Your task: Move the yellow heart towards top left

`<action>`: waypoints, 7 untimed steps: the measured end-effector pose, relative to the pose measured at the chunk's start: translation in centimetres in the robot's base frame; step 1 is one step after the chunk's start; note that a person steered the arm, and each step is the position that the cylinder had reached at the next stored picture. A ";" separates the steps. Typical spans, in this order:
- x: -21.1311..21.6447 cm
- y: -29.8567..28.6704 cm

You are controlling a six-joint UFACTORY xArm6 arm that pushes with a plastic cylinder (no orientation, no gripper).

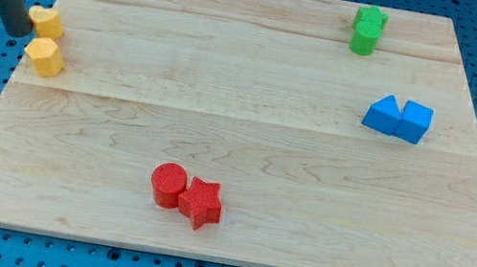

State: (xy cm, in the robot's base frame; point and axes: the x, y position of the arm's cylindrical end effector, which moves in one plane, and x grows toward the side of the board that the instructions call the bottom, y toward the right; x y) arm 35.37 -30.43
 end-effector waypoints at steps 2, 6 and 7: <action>-2.3 4.6; -3.4 14.3; -2.2 9.7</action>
State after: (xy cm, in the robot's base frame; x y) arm 33.12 -20.73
